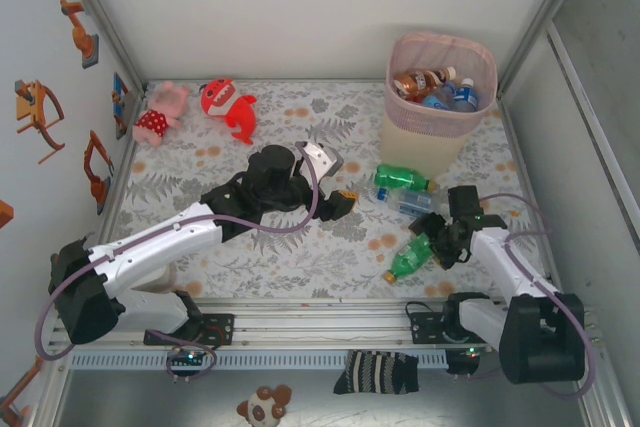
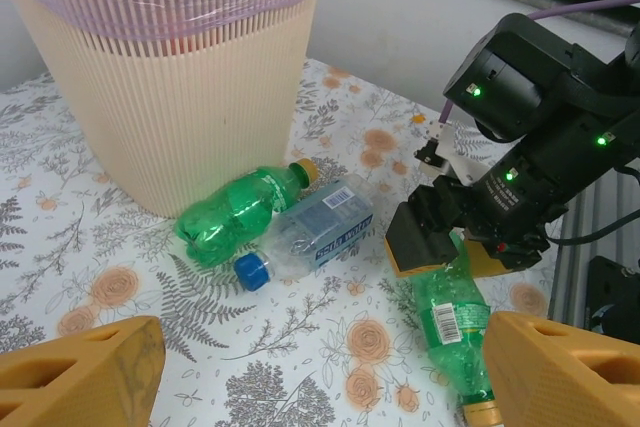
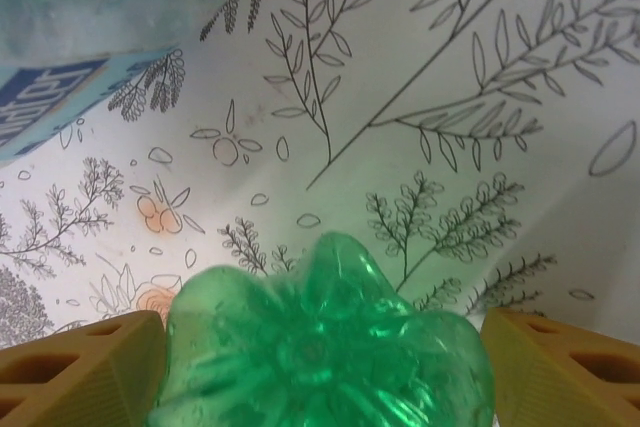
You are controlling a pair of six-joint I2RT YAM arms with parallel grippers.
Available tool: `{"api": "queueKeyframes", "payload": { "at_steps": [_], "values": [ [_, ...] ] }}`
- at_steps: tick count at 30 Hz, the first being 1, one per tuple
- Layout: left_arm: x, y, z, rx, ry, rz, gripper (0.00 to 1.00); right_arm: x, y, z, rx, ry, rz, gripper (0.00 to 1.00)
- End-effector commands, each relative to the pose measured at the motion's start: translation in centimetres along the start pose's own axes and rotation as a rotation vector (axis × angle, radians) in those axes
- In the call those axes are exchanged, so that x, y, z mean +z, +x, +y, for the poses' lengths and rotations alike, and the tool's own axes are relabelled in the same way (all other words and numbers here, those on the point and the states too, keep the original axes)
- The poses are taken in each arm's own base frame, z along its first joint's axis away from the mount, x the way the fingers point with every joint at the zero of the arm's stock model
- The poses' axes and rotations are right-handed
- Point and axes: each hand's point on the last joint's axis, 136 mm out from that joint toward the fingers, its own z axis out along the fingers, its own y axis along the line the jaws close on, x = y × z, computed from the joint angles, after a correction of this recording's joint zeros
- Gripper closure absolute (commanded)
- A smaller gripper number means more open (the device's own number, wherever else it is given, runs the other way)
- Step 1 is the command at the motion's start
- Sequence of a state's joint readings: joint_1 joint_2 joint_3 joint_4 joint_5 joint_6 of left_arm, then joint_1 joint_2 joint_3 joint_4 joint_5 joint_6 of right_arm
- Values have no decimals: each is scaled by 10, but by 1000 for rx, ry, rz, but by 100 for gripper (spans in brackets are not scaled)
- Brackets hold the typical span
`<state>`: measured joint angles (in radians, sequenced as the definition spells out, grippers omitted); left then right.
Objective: Put the plastic bottles in the bin
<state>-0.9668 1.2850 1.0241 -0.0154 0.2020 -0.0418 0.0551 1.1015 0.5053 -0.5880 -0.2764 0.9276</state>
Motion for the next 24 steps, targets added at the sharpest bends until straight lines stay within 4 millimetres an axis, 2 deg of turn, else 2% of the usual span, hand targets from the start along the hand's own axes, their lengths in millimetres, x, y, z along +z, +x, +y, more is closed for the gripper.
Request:
{"api": "queueKeyframes", "payload": {
  "at_steps": [1, 14, 24],
  "values": [
    [-5, -9, 2, -10, -8, -28, 18, 6, -6, -1, -2, 5, -17, 22],
    [-6, -9, 2, -12, -12, -27, 18, -1, -11, -1, -33, 9, -54, 35],
    [-12, -10, 1, -9, -17, -29, 18, -24, -22, 6, -85, 24, -124, 41]
  ]
}}
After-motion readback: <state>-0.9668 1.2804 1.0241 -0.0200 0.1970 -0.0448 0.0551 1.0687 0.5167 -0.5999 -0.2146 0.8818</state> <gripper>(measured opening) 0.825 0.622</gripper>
